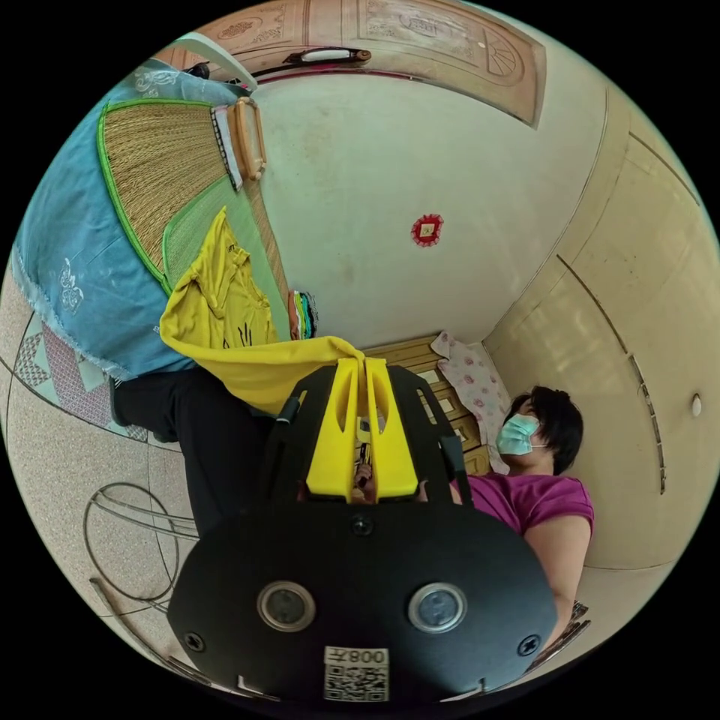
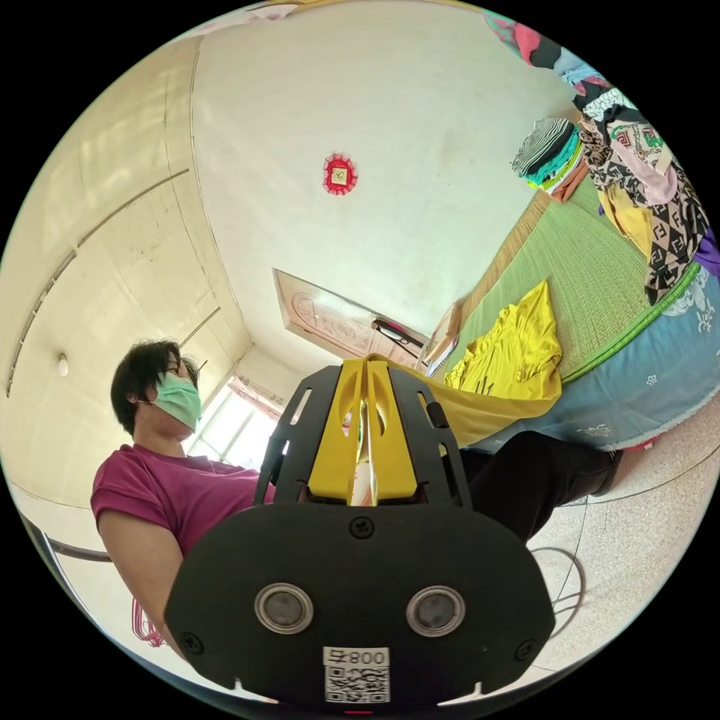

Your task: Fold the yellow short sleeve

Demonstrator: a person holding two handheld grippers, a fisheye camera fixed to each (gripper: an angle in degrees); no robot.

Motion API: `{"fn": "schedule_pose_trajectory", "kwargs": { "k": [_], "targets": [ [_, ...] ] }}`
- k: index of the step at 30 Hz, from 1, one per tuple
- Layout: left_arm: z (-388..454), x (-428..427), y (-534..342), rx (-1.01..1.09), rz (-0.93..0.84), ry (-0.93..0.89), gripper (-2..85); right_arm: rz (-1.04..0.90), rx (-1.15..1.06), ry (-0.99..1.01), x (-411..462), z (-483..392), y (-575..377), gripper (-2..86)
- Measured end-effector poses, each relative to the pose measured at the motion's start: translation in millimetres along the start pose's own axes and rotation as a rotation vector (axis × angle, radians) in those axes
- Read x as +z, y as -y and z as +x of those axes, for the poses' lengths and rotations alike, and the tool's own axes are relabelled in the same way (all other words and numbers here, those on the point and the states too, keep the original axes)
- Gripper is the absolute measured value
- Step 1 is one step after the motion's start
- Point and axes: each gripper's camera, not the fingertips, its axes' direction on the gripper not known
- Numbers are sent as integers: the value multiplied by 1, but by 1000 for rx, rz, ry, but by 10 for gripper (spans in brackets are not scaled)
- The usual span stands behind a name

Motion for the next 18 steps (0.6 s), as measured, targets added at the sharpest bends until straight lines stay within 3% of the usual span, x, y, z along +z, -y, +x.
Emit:
{"fn": "schedule_pose_trajectory", "kwargs": {
  "k": [18],
  "targets": [
    [21,102,164,46,6,75,15,-48,63,-93,63,24,146,3]
  ]
}}
